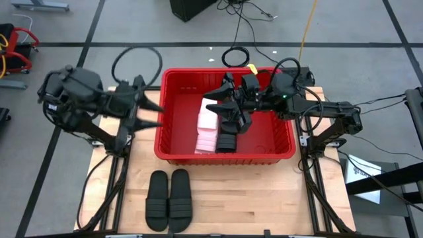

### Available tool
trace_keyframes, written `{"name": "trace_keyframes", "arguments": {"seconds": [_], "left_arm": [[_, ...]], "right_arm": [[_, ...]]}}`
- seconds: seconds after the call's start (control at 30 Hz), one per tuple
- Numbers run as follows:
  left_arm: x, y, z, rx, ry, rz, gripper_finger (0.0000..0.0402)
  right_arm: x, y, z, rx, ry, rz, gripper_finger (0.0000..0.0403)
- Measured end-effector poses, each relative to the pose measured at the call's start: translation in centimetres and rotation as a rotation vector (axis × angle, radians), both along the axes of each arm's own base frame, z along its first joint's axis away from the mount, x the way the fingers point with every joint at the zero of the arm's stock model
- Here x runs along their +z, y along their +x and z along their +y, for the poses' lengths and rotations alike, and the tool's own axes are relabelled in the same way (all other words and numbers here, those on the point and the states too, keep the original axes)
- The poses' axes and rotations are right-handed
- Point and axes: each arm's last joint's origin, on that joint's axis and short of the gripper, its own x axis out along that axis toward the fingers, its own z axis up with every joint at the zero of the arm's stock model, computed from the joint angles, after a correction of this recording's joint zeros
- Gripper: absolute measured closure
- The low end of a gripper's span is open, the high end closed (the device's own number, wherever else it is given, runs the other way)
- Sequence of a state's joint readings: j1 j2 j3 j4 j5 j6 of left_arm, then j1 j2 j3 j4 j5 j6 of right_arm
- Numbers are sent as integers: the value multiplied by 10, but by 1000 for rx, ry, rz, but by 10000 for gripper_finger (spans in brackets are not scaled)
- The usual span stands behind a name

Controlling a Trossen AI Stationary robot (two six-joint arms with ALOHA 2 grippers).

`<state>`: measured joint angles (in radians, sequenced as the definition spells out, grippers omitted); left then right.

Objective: Pick and place slides into bin
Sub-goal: Put the black slipper into the red bin

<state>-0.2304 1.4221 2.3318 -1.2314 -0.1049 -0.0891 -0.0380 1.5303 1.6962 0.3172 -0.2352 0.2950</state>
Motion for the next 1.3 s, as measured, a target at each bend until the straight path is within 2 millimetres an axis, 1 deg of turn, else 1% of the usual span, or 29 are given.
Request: {"name": "trace_keyframes", "arguments": {"seconds": [0.17, 0.37, 0.47, 0.7, 0.83, 1.1, 1.3], "left_arm": [[-3, -3, -21, -94, -58, 43, 215], [-18, -5, -43, -123, -127, 210, 215], [-28, 0, -55, -122, -143, 304, 215], [-55, 16, -82, -100, -121, 528, 215], [-64, 27, -103, -131, -105, 563, 215], [-82, 37, -136, -151, -129, 673, 215], [-94, 42, -157, -157, -105, 714, 215]], "right_arm": [[-1, 0, 5, 23, 16, 14, 236], [-1, 0, 14, 44, 0, 13, 236], [-2, 1, 18, 54, 0, 22, 236], [-7, 2, 29, 87, -5, 72, 236], [-8, 1, 39, 110, -20, 81, 236], [-8, -1, 56, 156, -32, 76, 236], [-8, -1, 60, 162, -53, 72, 236]]}}
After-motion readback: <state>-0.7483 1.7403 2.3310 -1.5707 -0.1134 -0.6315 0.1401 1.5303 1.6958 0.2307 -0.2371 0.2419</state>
